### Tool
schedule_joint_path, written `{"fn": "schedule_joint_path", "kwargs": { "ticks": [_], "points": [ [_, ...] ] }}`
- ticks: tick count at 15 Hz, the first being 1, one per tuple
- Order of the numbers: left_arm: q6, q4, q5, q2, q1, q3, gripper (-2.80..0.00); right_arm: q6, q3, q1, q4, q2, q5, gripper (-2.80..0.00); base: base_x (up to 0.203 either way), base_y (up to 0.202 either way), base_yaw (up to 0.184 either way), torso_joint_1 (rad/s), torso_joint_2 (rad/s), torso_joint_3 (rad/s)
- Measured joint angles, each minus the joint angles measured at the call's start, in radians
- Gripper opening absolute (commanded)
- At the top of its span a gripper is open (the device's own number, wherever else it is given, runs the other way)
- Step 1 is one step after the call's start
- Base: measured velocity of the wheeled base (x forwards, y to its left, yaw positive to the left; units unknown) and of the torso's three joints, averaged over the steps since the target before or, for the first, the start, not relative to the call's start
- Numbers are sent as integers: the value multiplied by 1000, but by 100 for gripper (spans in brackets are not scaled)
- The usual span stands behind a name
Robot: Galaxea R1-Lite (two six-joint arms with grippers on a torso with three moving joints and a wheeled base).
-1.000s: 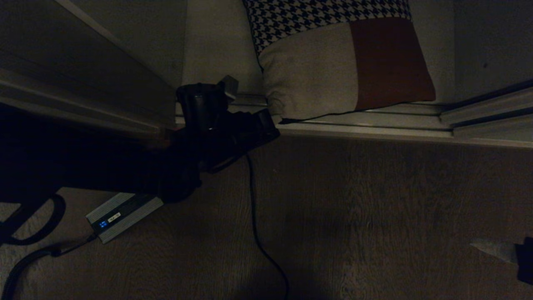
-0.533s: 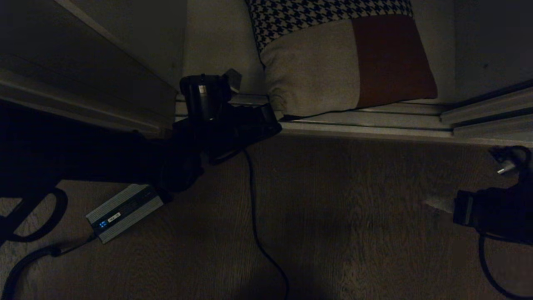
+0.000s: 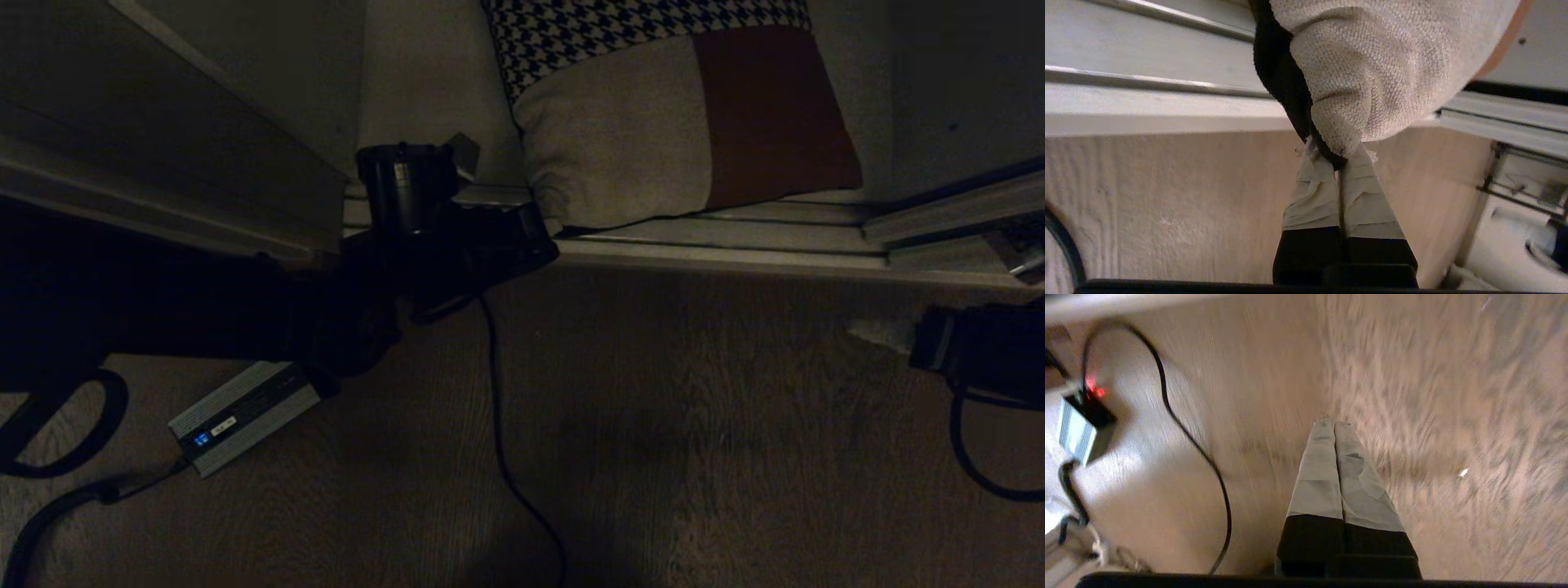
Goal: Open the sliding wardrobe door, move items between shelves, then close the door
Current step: Place the pillow on the higher shelf
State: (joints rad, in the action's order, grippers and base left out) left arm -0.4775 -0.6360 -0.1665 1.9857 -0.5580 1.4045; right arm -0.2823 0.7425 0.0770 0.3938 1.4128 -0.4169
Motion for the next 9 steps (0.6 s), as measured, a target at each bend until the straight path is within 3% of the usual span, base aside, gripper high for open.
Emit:
{"fn": "schedule_joint_path", "kwargs": {
  "ticks": [5, 8, 9],
  "points": [
    [2, 100, 1, -3, -35, 62, -280, 0, 78, 15, 9, -20, -38, -280, 0, 0, 0, 0, 0, 0],
    [6, 94, 5, -3, -38, 67, -280, 0, 75, 15, 11, -17, -47, -280, 0, 0, 0, 0, 0, 0],
    [6, 92, 14, -4, -39, 64, -280, 1, 75, 16, 12, -13, -45, 0, 0, 0, 0, 0, 0, 0]
  ]
}}
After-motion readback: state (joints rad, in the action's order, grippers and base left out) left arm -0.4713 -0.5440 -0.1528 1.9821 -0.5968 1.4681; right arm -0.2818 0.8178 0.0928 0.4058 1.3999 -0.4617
